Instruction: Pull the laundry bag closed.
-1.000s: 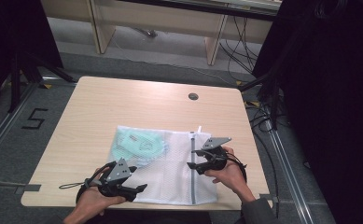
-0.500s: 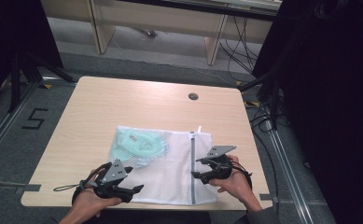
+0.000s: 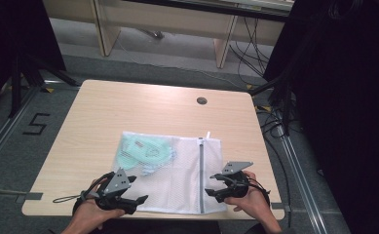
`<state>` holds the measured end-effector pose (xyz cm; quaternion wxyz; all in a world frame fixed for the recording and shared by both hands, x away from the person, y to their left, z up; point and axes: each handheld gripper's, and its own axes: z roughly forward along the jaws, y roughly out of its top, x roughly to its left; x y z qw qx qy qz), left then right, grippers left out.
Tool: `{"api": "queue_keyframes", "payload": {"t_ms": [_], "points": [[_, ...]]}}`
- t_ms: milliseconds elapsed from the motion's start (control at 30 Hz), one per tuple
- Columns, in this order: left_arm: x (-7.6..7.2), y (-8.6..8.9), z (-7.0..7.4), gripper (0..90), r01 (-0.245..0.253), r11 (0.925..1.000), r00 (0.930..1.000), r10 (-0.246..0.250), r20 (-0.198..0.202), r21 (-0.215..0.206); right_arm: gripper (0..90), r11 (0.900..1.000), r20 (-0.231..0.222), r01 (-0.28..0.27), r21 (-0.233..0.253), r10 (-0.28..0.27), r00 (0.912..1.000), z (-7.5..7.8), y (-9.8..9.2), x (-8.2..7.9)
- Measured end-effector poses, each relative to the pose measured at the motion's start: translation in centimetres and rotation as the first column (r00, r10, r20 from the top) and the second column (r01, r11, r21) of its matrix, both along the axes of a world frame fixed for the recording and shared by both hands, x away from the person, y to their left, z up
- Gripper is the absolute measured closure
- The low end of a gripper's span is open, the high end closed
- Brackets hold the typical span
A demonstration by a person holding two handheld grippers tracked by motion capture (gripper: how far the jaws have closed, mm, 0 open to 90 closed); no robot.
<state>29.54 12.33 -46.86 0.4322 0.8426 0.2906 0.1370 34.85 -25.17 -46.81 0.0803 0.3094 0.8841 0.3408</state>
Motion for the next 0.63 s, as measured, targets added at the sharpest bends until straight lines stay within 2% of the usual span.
{"api": "queue_keyframes", "payload": {"t_ms": [67, 100, 167, 200, 233, 267, 300, 433, 467, 567, 633], "points": [[-0.12, 0.0, 0.02, 26.8, -0.004, 1.0, 1.0, 0.004, 0.006, -0.007, 32.3, 1.0, 0.001, -0.012, -0.02, 0.012, 0.9999, 0.08, -0.29, -0.06], [-0.17, 0.11, 0.14, 26.8, -0.001, 1.0, 0.9999, 0.001, 0.012, 0.004, 32.2, 1.0, 0.001, 0.0, 0.003, 0.0, 1.0, -0.08, -0.24, -0.24], [-0.17, 0.26, 0.03, 26.7, -0.008, 1.0, 0.9999, 0.008, 0.012, -0.003, 31.8, 1.0, 0.004, -0.004, -0.021, 0.004, 1.0, 0.02, -0.46, -0.37], [-0.11, 0.37, 0.07, 26.6, -0.007, 0.9999, 0.9998, 0.007, 0.017, 0.009, 31.6, 1.0, -0.005, -0.005, -0.026, 0.005, 1.0, 0.1, -0.54, -0.46], [-0.15, 0.33, 0.05, 26.5, -0.006, 1.0, 0.9999, 0.006, 0.012, -0.004, 31.6, 1.0, 0.006, 0.004, 0.001, -0.004, 1.0, -0.15, -0.48, -0.52], [-0.08, 0.3, 0.02, 26.5, -0.002, 1.0, 0.9998, 0.002, 0.018, -0.003, 31.6, 1.0, 0.002, 0.005, -0.008, -0.005, 1.0, -0.09, -0.57, -0.55], [-0.16, 0.25, 0.02, 26.5, -0.007, 1.0, 0.9999, 0.007, 0.008, 0.001, 31.5, 1.0, -0.007, 0.0, -0.029, 0.0, 1.0, 0.09, -0.7, -0.56], [-0.09, 0.22, -0.14, 26.4, -0.01, 0.9999, 0.9999, 0.009, 0.007, 0.004, 31.3, 1.0, 0.005, -0.004, -0.022, 0.004, 1.0, -0.1, -0.71, -0.51], [-0.15, 0.13, -0.17, 26.5, -0.014, 0.9998, 0.9999, 0.014, 0.006, -0.012, 31.4, 1.0, 0.014, 0.002, -0.015, -0.002, 0.9999, -0.22, -0.65, -0.52], [-0.06, 0.3, -0.12, 26.4, -0.003, 1.0, 1.0, 0.003, 0.008, 0.007, 31.2, 1.0, 0.009, -0.005, -0.026, 0.005, 0.9999, -0.12, -0.76, -0.46], [0.0, 0.23, -0.16, 26.4, -0.003, 1.0, 1.0, 0.003, 0.004, 0.002, 31.2, 1.0, 0.009, -0.004, -0.029, 0.005, 0.9999, -0.15, -0.79, -0.46]]}}
